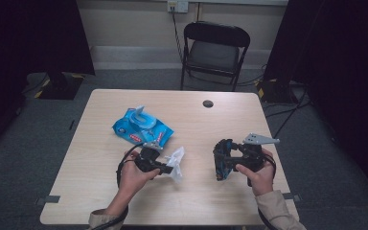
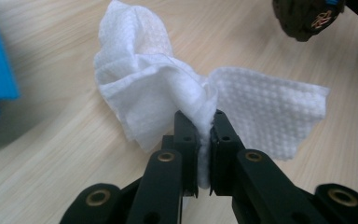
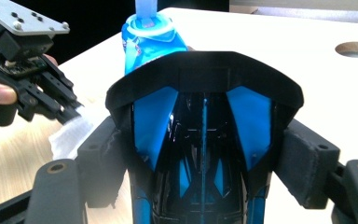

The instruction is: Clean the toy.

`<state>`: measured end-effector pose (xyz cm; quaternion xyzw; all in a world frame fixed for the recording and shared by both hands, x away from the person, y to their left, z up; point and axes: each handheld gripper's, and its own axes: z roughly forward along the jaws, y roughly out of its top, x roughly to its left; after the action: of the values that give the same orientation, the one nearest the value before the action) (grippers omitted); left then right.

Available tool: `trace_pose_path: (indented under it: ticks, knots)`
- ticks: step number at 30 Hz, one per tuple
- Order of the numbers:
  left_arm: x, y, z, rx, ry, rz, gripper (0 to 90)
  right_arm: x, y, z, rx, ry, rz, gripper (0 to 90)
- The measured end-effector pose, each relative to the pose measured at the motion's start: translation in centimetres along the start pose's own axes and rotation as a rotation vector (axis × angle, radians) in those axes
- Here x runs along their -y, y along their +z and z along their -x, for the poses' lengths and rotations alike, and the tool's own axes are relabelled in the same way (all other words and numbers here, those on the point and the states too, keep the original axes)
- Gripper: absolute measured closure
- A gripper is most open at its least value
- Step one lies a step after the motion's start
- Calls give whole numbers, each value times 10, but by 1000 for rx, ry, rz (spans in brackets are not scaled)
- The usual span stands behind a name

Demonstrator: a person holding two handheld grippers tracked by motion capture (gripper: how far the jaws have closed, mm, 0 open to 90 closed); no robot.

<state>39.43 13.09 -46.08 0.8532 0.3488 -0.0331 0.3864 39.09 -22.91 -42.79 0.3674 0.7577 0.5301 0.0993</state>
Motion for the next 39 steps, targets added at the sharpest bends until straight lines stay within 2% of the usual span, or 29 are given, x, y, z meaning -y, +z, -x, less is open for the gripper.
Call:
trace_pose_path:
  ticks: [2, 5, 11, 16, 20, 27, 31, 39]
  knots:
    - [4, -5, -5, -14, -14, 9, 842, 2, -2, 3, 21, 2, -9, 254]
    - [8, -12, -9, -26, -21, 15, 841, 2, -3, 7, 27, 19, -7, 254]
    - [16, -20, -15, -32, -29, 18, 841, 4, -1, 11, 48, 21, -21, 254]
    - [25, -24, -20, -62, -29, 2, 841, 5, -1, 13, 51, 23, -28, 254]
    - [32, -28, -25, -66, -41, 6, 840, 6, 0, 15, 60, 31, -37, 254]
    - [38, -37, -32, -97, -25, 2, 835, 8, -1, 23, 74, 45, -47, 254]
    - [44, -35, -36, -121, -16, -1, 817, 6, 1, 28, 96, 59, -54, 254]
    - [46, -33, -39, -123, -6, -2, 806, 0, 16, 35, 134, 42, -76, 253]
